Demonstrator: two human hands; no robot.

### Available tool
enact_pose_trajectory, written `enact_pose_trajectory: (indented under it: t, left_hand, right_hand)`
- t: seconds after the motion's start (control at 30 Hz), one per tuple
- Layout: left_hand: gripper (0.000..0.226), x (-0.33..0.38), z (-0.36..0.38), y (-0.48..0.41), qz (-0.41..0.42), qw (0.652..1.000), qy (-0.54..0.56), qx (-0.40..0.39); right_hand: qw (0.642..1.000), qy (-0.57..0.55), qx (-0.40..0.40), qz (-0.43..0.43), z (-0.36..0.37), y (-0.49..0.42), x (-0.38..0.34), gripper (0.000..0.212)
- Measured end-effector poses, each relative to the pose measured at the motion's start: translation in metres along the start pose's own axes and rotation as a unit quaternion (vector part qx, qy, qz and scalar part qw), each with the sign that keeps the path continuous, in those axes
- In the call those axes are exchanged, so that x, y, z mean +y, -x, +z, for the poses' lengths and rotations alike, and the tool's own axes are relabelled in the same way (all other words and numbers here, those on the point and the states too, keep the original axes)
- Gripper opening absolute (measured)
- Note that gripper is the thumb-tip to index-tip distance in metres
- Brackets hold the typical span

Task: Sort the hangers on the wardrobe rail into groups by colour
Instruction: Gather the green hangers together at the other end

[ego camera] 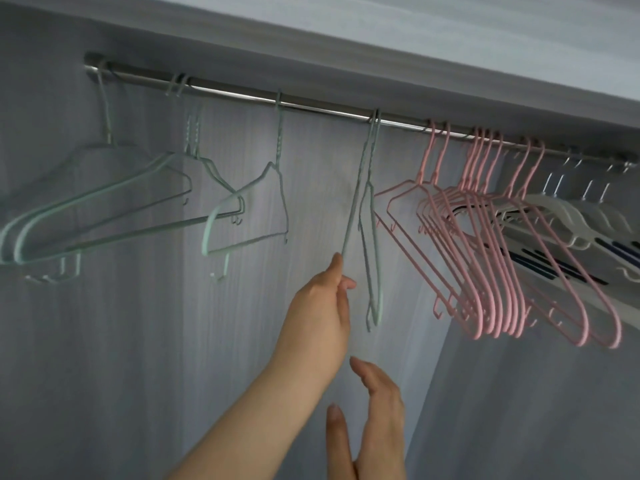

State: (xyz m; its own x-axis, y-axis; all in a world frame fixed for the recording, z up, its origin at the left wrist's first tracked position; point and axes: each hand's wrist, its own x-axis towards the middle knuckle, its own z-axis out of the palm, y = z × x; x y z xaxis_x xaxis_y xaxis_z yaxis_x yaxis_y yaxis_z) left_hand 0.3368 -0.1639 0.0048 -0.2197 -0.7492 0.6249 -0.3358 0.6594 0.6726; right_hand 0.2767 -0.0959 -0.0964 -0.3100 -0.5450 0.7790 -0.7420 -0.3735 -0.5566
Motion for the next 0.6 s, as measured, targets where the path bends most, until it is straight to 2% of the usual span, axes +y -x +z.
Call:
enact_pose_trajectory:
  t: [0.1,0.17,0.23,0.3,0.33,0.37,0.4,0.47,0.53,0.6]
  left_hand:
    - [0.044,0.007,-0.002,0.006,-0.003,1.000,-0.013,-0.015]
    - [0.047,0.013,-0.014,0.017,0.034,0.997,-0.074,0.018]
    - [0.042,0.024,-0.039,0.030,0.122,0.979,-0.119,0.115]
    - [0.033,0.034,-0.070,0.038,0.199,0.936,-0.138,0.253]
    - [0.034,0.035,-0.085,0.038,0.208,0.918,-0.144,0.306]
    - [0.037,0.032,-0.098,0.035,0.191,0.914,-0.139,0.330]
    - [0.043,0.025,-0.109,0.031,0.150,0.927,-0.122,0.321]
    - [0.057,0.005,-0.118,0.017,0.032,0.967,-0.074,0.241]
    - [0.063,-0.018,-0.109,0.007,-0.070,0.981,-0.076,0.165]
    - [0.052,-0.040,-0.095,0.003,-0.075,0.981,-0.083,0.156]
  right_hand:
    - [1.000,0.005,-0.005,-0.011,0.003,0.003,0.001,0.069]
    - [1.000,0.005,-0.003,-0.027,0.006,0.004,0.000,0.068]
    - [0.999,-0.006,0.004,-0.044,0.010,0.004,-0.002,0.065]
    - [0.998,-0.029,0.011,-0.050,0.015,0.006,-0.007,0.061]
    - [0.998,-0.042,0.008,-0.046,0.019,0.007,-0.010,0.060]
    - [0.998,-0.052,0.000,-0.043,0.023,0.009,-0.013,0.059]
    - [0.997,-0.063,-0.011,-0.040,0.028,0.012,-0.016,0.058]
    - [0.995,-0.094,-0.034,-0.020,0.037,0.015,-0.023,0.056]
    - [0.991,-0.121,-0.050,0.001,0.043,0.019,-0.029,0.055]
    - [0.990,-0.138,-0.038,-0.001,0.048,0.022,-0.031,0.055]
